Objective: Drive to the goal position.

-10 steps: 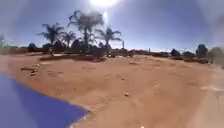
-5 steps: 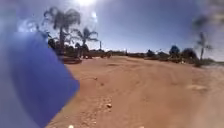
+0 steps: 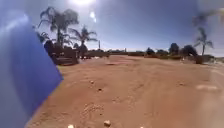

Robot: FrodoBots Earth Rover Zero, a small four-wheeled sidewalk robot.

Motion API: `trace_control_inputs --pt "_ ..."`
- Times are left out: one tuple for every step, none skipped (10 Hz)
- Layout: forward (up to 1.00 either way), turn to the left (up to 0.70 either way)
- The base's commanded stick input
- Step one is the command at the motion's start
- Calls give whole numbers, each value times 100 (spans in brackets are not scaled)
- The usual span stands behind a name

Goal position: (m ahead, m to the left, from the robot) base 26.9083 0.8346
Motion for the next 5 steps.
trace_control_inputs --pt "70 0" --pt "70 0" --pt "70 0" --pt "70 0" --pt "70 0"
